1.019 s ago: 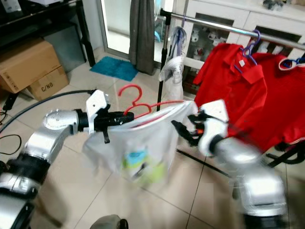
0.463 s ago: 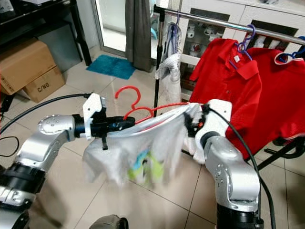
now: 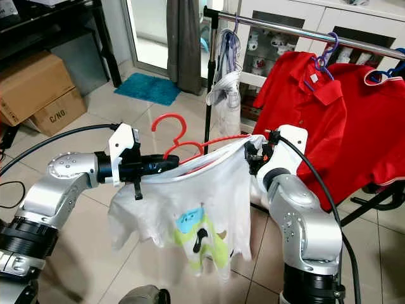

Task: Hang hanger

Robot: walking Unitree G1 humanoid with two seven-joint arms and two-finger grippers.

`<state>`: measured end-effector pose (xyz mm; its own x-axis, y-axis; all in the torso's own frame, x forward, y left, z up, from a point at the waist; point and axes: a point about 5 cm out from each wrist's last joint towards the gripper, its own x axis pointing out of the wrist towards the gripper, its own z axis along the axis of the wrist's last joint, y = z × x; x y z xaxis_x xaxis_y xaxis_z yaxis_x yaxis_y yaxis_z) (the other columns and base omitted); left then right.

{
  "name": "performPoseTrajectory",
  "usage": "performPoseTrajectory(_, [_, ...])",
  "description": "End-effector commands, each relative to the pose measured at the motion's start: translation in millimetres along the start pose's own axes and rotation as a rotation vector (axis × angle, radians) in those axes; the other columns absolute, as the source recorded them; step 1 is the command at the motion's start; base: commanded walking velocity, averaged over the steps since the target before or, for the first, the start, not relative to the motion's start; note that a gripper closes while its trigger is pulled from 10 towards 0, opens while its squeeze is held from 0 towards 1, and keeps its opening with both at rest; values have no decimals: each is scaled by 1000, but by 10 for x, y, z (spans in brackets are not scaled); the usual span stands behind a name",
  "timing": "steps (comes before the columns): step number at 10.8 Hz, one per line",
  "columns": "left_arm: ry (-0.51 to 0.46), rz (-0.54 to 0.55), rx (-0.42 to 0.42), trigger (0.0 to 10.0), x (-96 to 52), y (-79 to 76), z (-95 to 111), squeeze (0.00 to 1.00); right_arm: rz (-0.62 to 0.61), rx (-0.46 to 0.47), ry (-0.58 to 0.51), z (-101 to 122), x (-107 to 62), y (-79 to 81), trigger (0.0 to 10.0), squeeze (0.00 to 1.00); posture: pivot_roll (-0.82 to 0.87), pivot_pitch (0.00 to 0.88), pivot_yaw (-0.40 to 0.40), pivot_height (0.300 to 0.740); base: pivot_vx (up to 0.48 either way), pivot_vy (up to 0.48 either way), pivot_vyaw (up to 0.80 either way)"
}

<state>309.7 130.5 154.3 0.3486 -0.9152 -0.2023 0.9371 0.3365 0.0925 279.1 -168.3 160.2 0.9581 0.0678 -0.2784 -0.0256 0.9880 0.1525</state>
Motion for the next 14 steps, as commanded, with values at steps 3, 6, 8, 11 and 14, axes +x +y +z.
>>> performPoseTrajectory(3, [15,75,41,0,-39,131,50,0,3,11,18,24,-22,-72,10000,1000,148,21,19,740,0,0,0])
performPoseTrajectory(6, [11,74,39,0,-20,142,56,0,79,28,42,9,-23,45,10000,0,146,23,20,740,0,0,0])
performPoseTrajectory(8, [-7,26,34,0,5,63,75,0,100,59,48,-10,-7,121,10000,0,149,25,19,740,0,0,0])
performPoseTrajectory(11, [0,2,27,0,2,17,54,0,75,87,41,3,15,99,10000,0,152,27,19,740,0,0,0])
performPoseTrajectory(14, [3,-13,23,0,-2,-19,51,0,61,121,19,40,23,85,8078,0,153,28,23,740,0,0,0])
